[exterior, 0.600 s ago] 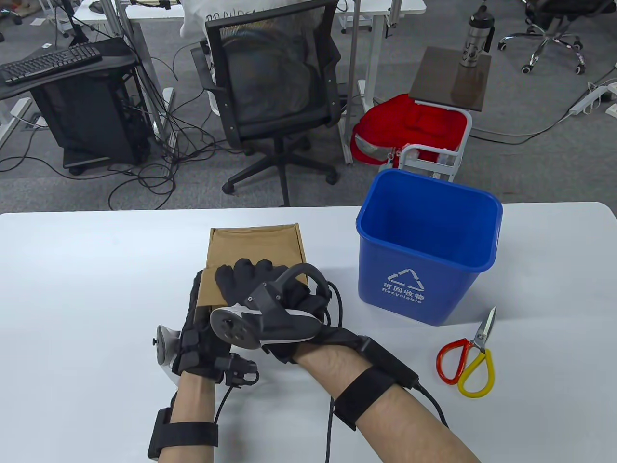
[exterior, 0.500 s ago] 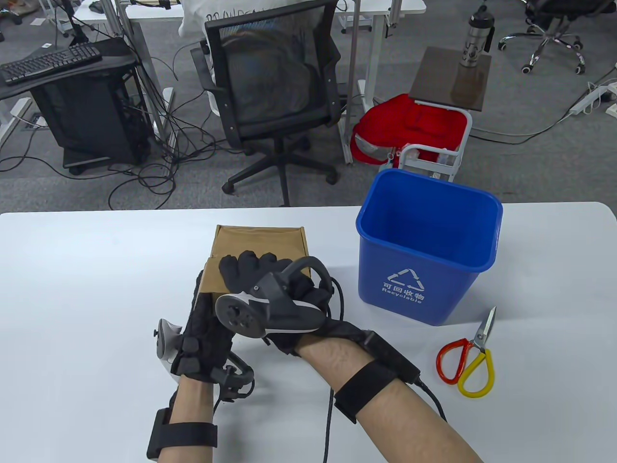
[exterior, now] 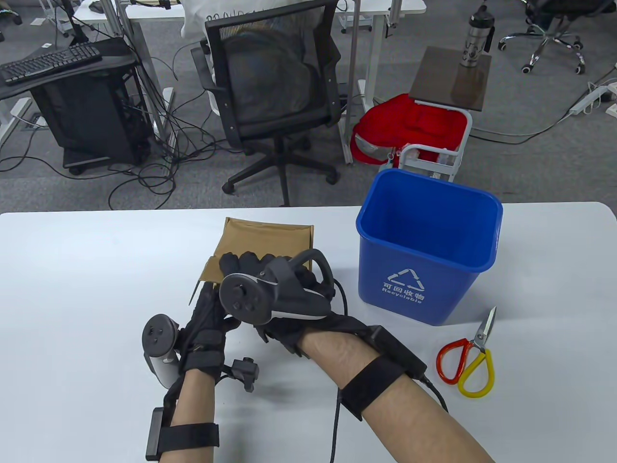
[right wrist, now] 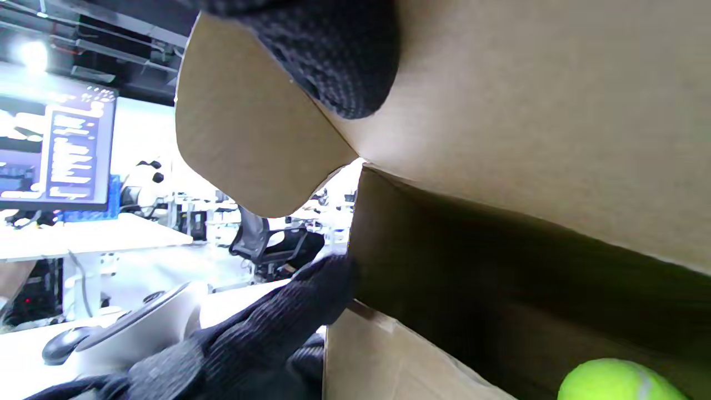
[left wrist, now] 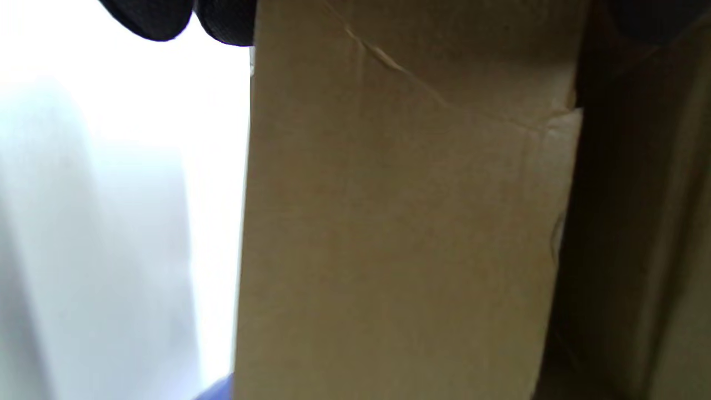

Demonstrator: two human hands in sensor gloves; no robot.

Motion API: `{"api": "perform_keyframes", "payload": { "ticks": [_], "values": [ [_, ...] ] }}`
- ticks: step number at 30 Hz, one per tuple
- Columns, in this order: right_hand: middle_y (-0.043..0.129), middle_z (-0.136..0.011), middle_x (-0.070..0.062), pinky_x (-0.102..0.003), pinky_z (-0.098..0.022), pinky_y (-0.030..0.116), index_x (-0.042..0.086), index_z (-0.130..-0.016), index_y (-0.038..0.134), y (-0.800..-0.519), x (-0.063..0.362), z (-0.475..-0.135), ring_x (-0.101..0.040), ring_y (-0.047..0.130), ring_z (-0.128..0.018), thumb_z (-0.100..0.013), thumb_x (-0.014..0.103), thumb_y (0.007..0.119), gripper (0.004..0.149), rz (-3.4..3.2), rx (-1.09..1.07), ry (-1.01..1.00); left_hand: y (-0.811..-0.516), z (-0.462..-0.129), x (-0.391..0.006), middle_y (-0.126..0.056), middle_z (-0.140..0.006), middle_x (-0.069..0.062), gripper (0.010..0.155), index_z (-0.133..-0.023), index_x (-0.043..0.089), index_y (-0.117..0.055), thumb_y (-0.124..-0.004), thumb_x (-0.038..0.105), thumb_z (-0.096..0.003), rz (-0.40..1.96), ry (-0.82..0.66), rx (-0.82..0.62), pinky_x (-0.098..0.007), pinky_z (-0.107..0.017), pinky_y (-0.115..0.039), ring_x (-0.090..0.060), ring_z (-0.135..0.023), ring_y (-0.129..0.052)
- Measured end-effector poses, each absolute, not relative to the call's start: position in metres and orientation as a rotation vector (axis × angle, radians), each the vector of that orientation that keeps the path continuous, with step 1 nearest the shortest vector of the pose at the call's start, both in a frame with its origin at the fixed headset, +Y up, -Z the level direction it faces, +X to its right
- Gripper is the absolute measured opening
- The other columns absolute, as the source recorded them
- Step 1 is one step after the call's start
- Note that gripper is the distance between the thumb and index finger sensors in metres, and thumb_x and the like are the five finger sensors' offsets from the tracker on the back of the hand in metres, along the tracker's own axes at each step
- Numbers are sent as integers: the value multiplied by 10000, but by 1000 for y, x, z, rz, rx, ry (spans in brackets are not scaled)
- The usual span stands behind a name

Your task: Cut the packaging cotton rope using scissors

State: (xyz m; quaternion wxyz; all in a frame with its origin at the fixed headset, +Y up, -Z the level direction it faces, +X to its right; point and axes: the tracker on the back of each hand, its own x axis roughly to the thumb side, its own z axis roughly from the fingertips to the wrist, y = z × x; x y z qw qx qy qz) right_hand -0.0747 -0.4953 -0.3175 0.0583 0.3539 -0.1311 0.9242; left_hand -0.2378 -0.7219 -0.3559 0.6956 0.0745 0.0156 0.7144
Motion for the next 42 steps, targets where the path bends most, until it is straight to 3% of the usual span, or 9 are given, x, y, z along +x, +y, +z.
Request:
{"api": "perform_keyframes", "payload": {
  "ticks": [12,14,18,22,26,30,33,37,42],
  "values": [
    [951,-871,-294,-631,-342,843,57,-943,829,-477,-86,-328,-536,977,-619,-452,139,826,498,2803,1018,-392,-729,-354,-246,-215,-1098,-380,940,-1139,35,-266,-765,588,-567,1585,99,267,-744,-573,-607,-697,-899,-483],
    [945,-886,-281,-640,-370,834,71,-953,821,-461,-82,-334,-529,968,-645,-456,148,826,502,2846,1013,-607,-731,-353,-250,-224,-1102,-369,906,-1142,48,-296,-747,581,-565,1583,107,310,-746,-584,-593,-688,-896,-477],
    [844,-1001,-241,-709,-544,718,97,-1046,690,-436,-70,-357,-518,835,-825,-493,307,824,606,2939,859,-1012,-724,-350,-254,-290,-1102,-365,875,-1133,45,-379,-732,603,-560,1626,81,407,-731,-588,-607,-672,-862,-503],
    [650,-1130,-241,-759,-652,558,123,-1122,525,-420,-51,-400,-530,625,-978,-465,504,804,809,3178,404,-1092,-722,-350,-251,-370,-1097,-362,858,-1121,32,-453,-729,623,-563,1709,52,387,-706,-564,-648,-663,-829,-563],
    [770,-1020,-246,-694,-561,692,106,-1056,652,-415,-32,-418,-513,767,-833,-434,557,799,782,3258,110,-1335,-724,-351,-254,-391,-1091,-363,859,-1114,20,-466,-721,630,-565,1726,79,376,-699,-558,-662,-661,-822,-580],
    [1005,-575,-102,-475,-232,884,90,-864,846,-421,-33,-413,-313,969,-379,-423,524,849,619,3209,208,-1476,-727,-351,-255,-371,-1096,-360,855,-1122,30,-442,-700,638,-578,1829,96,361,-691,-570,-659,-656,-837,-565],
    [1029,-432,-55,-424,-133,884,90,-773,909,-432,-42,-403,-257,974,-252,-424,503,854,544,3133,375,-1398,-727,-350,-258,-347,-1101,-358,855,-1127,32,-424,-701,633,-585,1807,98,378,-698,-577,-647,-659,-849,-544],
    [1053,-507,-114,-464,-162,884,91,-800,917,-468,-70,-393,-321,992,-303,-413,441,876,523,3067,968,-708,-727,-350,-259,-345,-1100,-359,847,-1128,41,-427,-708,628,-587,1772,110,377,-702,-578,-629,-664,-844,-527],
    [776,-1060,-205,-699,-557,719,175,-1046,689,-543,-115,-374,-481,791,-882,-394,399,910,724,3098,1245,47,-726,-350,-258,-358,-1115,-326,832,-1133,69,-436,-700,640,-589,1751,80,384,-692,-582,-618,-654,-846,-522]
  ]
}}
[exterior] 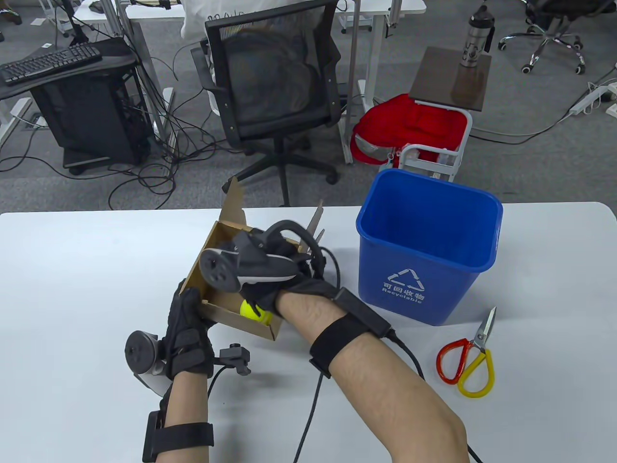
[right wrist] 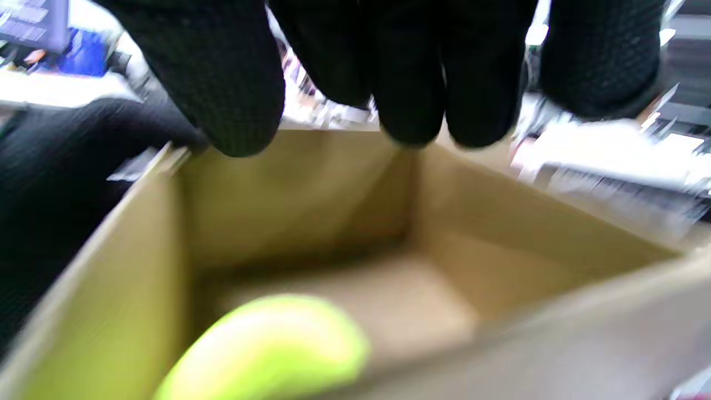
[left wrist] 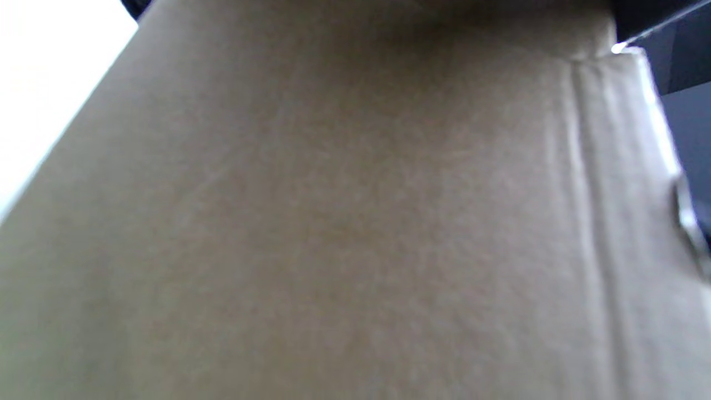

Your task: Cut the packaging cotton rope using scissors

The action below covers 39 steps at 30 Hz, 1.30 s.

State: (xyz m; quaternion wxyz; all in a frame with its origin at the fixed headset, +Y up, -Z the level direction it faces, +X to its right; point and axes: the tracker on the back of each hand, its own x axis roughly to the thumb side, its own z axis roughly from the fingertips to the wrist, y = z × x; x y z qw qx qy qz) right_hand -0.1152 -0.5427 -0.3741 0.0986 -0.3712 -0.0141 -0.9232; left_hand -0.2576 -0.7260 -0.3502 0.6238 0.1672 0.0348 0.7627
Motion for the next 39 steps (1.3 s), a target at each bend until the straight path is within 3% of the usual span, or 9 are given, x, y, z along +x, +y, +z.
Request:
{"api": "perform_keyframes", "payload": {
  "ticks": [2,6,9,10,13,19,25,33,39],
  "values": [
    [697,-1117,-204,-718,-598,679,203,-1070,636,-562,-125,-377,-490,734,-938,-417,309,892,709,-2709,-1083,-162,-725,-350,-257,-374,-1121,-312,827,-1133,80,-446,-691,649,-584,1738,63,394,-685,-582,-618,-647,-846,-530],
    [491,-1215,-193,-738,-643,612,245,-1125,487,-589,-131,-397,-527,619,-1004,-447,365,873,790,-2709,-1005,-617,-726,-352,-256,-418,-1120,-304,821,-1126,76,-475,-694,647,-579,1729,33,384,-681,-571,-627,-645,-835,-551],
    [536,-1182,-234,-746,-587,651,179,-1123,533,-598,-127,-410,-551,708,-930,-460,352,874,765,-2774,-890,-939,-727,-352,-254,-431,-1106,-315,817,-1115,61,-491,-704,639,-579,1730,65,381,-682,-553,-640,-653,-815,-568],
    [509,-1186,-225,-729,-565,670,157,-1126,533,-599,-125,-412,-562,726,-899,-464,358,880,774,-2771,-844,-992,-726,-353,-254,-431,-1105,-316,815,-1114,58,-494,-712,634,-580,1725,55,378,-685,-553,-635,-655,-816,-563],
    [776,-1009,-275,-689,-494,750,62,-1080,616,-605,-121,-414,-517,871,-756,-457,378,869,743,-2686,-738,-1154,-724,-353,-252,-441,-1100,-314,807,-1105,53,-506,-709,634,-582,1661,43,389,-680,-551,-644,-653,-814,-570],
    [591,-1121,-257,-709,-564,700,134,-1115,509,-619,-112,-406,-562,794,-843,-426,345,931,835,-2632,-751,-1187,-724,-353,-255,-457,-1089,-322,790,-1091,44,-531,-724,620,-587,1633,56,385,-690,-550,-638,-666,-808,-564],
    [694,-1013,-298,-648,-474,783,102,-1026,663,-611,-101,-399,-517,886,-690,-362,377,988,789,-2814,-935,-884,-723,-352,-257,-458,-1096,-307,792,-1098,70,-527,-715,641,-582,1663,55,390,-676,-564,-641,-647,-824,-565],
    [724,-975,-294,-670,-471,783,93,-1002,689,-546,-51,-368,-496,907,-645,-328,394,1014,807,-3307,-1231,277,-733,-353,-259,-397,-1110,-308,800,-1118,75,-467,-708,631,-596,1696,102,378,-693,-599,-609,-654,-866,-508],
    [692,-1010,-293,-678,-482,770,92,-1034,649,-531,19,-329,-508,883,-684,-371,389,989,802,-3386,-1083,639,-742,-353,-261,-308,-1113,-328,828,-1131,70,-404,-714,621,-597,1725,151,368,-704,-615,-596,-661,-882,-470]
  ]
}}
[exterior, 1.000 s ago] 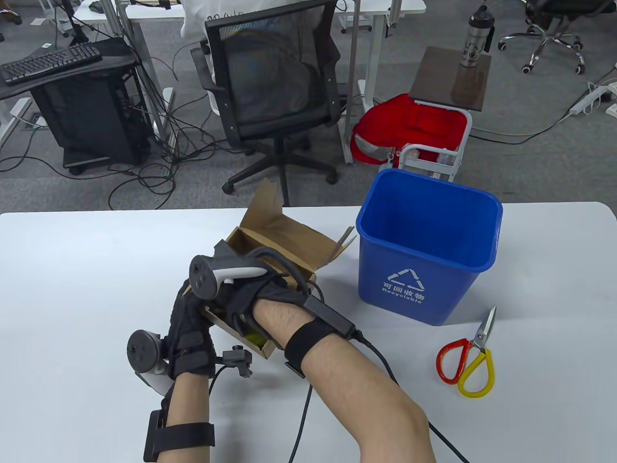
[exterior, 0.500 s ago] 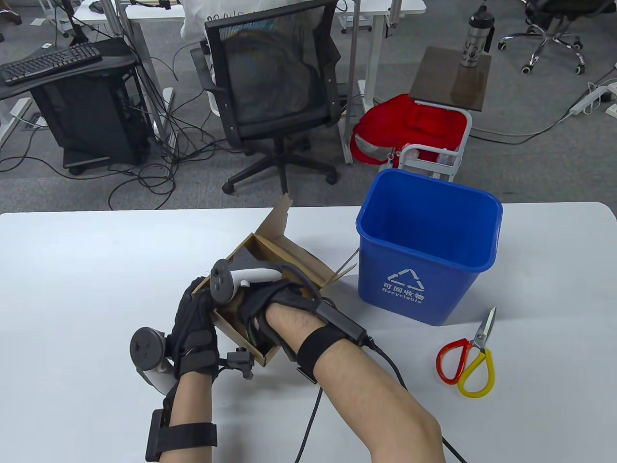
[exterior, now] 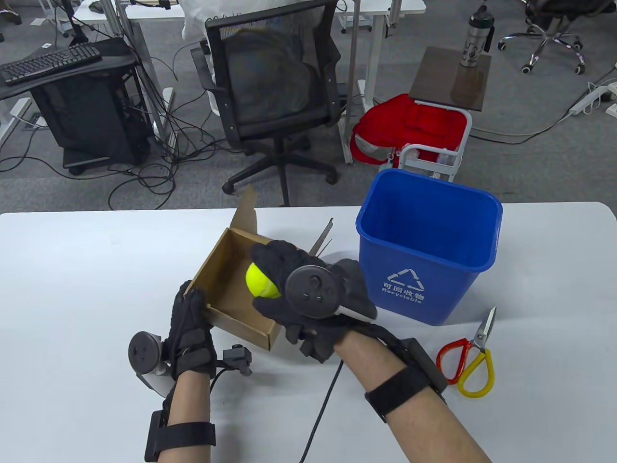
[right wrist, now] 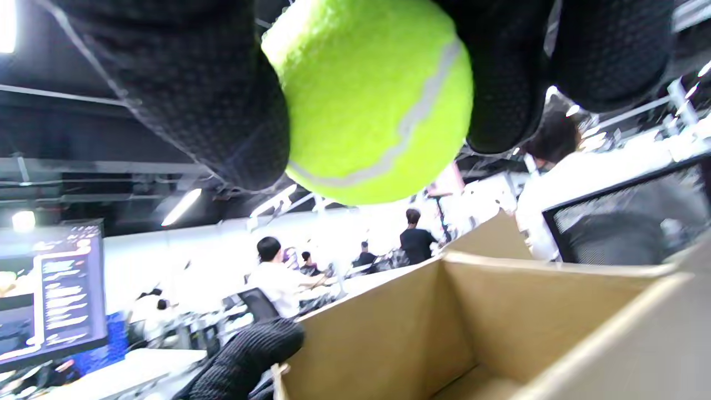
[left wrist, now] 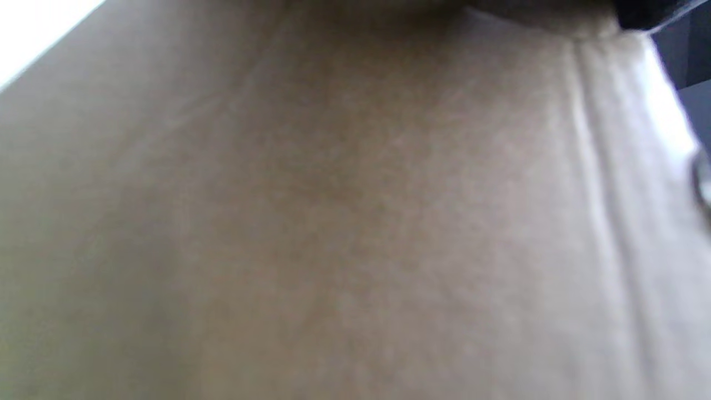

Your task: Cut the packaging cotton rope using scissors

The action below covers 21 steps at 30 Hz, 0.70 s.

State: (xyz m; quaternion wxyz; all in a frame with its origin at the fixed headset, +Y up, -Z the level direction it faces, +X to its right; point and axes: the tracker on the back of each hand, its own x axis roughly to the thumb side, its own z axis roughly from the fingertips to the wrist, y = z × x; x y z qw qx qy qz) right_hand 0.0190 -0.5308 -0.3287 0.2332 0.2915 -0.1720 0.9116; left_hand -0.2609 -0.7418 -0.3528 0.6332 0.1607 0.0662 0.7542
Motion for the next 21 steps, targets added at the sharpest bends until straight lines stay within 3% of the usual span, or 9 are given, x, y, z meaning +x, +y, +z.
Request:
{"api": "perform_keyframes", "payload": {
  "ticks": [5,14,19,21],
  "values": [
    [713,-1001,-301,-661,-452,794,78,-1033,660,-568,71,-318,-509,903,-665,-373,396,985,801,2627,684,-367,-742,-352,-260,-292,-1112,-335,836,-1135,69,-391,-715,620,-595,1733,156,361,-704,-616,-597,-659,-887,-470],
    [726,-1032,-270,-715,-519,715,91,-1044,659,-695,146,-337,-527,822,-767,-379,374,976,789,2991,315,61,-743,-351,-257,-296,-1116,-326,832,-1135,71,-398,-709,627,-600,1764,168,348,-702,-617,-595,-657,-894,-459],
    [683,-1074,-261,-757,-584,626,104,-1065,622,-734,162,-342,-550,739,-858,-402,344,955,779,2965,167,172,-744,-351,-256,-283,-1118,-323,833,-1137,75,-389,-710,625,-600,1784,175,347,-705,-626,-588,-656,-903,-442],
    [627,-1096,-265,-772,-604,590,116,-1087,562,-736,166,-341,-557,687,-902,-423,362,923,795,2938,128,184,-745,-351,-256,-283,-1118,-325,835,-1137,72,-392,-713,623,-598,1800,179,340,-707,-627,-587,-657,-905,-440]
  ]
}}
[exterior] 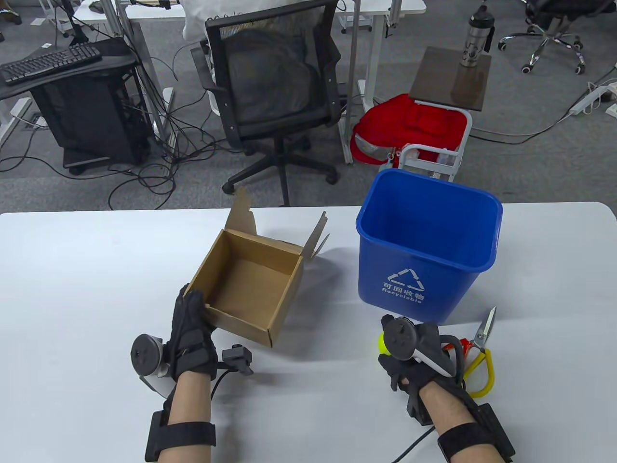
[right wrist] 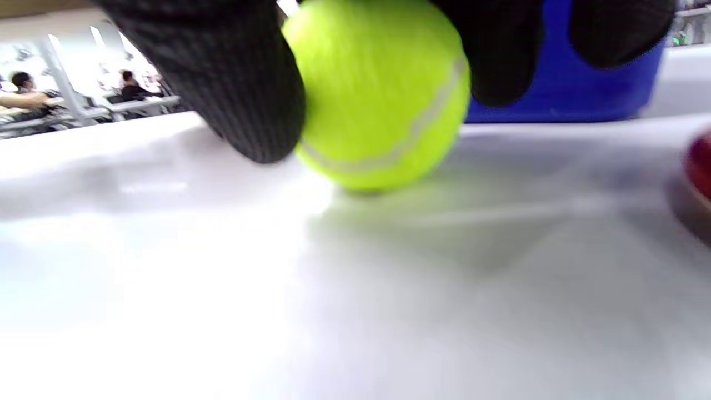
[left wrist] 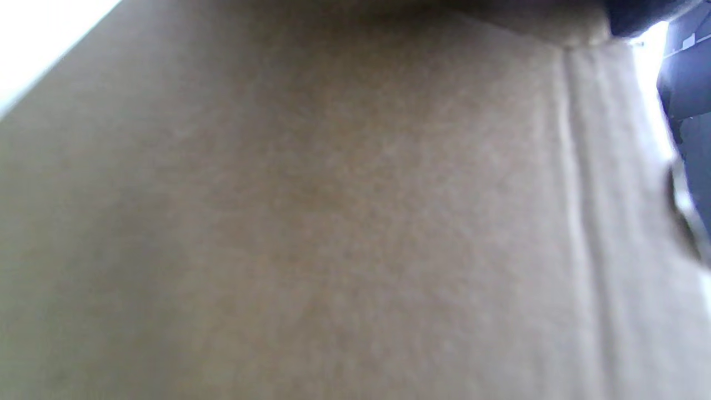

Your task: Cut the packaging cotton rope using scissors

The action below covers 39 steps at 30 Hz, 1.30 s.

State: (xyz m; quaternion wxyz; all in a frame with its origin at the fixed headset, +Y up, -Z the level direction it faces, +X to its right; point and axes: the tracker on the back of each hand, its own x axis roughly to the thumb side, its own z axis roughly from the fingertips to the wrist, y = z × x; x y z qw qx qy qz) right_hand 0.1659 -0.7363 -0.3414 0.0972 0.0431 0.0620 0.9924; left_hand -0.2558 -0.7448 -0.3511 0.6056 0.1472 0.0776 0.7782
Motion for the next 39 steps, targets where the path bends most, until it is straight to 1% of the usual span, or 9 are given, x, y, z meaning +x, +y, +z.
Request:
{"api": "perform_keyframes", "payload": {
  "ticks": [2,5,7,10,14,19,21,29,39],
  "values": [
    [528,-1135,-287,-797,-624,518,107,-1096,542,-728,167,-341,-582,579,-955,-422,385,922,823,2914,127,196,-745,-351,-255,-282,-1118,-325,829,-1137,71,-390,-707,618,-601,1805,183,337,-710,-626,-584,-661,-906,-434],
    [569,-1120,-289,-800,-604,541,90,-1090,563,-699,161,-328,-580,600,-945,-423,425,914,825,2832,206,-193,-746,-351,-254,-283,-1118,-325,825,-1137,70,-387,-699,617,-604,1794,187,332,-711,-625,-581,-663,-906,-429],
    [600,-1111,-284,-789,-589,578,91,-1091,567,-684,150,-320,-571,637,-929,-433,452,898,820,2732,302,-364,-747,-351,-254,-285,-1118,-326,825,-1138,70,-385,-695,618,-605,1786,190,331,-712,-625,-580,-663,-906,-426],
    [603,-1112,-285,-796,-592,566,96,-1093,575,-676,129,-316,-571,630,-935,-442,476,881,814,2626,440,-446,-747,-351,-254,-286,-1118,-324,824,-1136,71,-386,-692,620,-604,1781,195,337,-711,-625,-580,-663,-907,-423],
    [548,-1150,-281,-817,-614,511,124,-1114,546,-684,110,-324,-579,557,-980,-440,553,848,854,2536,537,-451,-748,-351,-255,-282,-1120,-317,821,-1138,77,-378,-686,622,-606,1777,197,350,-708,-631,-578,-659,-914,-416],
    [487,-1166,-297,-831,-619,455,134,-1129,521,-696,110,-331,-594,484,-998,-459,563,834,855,2452,552,-389,-748,-350,-255,-282,-1123,-310,819,-1138,85,-375,-680,627,-606,1794,196,365,-705,-639,-576,-653,-922,-412],
    [502,-1162,-299,-833,-616,460,126,-1124,535,-694,112,-331,-597,492,-993,-454,555,841,853,2411,564,-451,-748,-350,-254,-283,-1123,-311,818,-1138,84,-378,-683,625,-606,1788,192,367,-706,-638,-575,-655,-921,-410],
    [496,-1163,-299,-834,-618,453,132,-1125,529,-695,111,-324,-591,488,-998,-458,551,836,846,2422,619,-440,-744,-350,-252,-285,-1126,-303,817,-1139,91,-377,-680,631,-606,1780,175,364,-700,-643,-577,-648,-926,-411],
    [499,-1159,-301,-836,-619,446,129,-1124,531,-699,122,-321,-591,492,-995,-462,538,837,836,2424,597,-412,-747,-351,-250,-287,-1126,-304,812,-1139,89,-379,-680,626,-610,1774,180,353,-705,-643,-574,-655,-925,-407]
  ]
}}
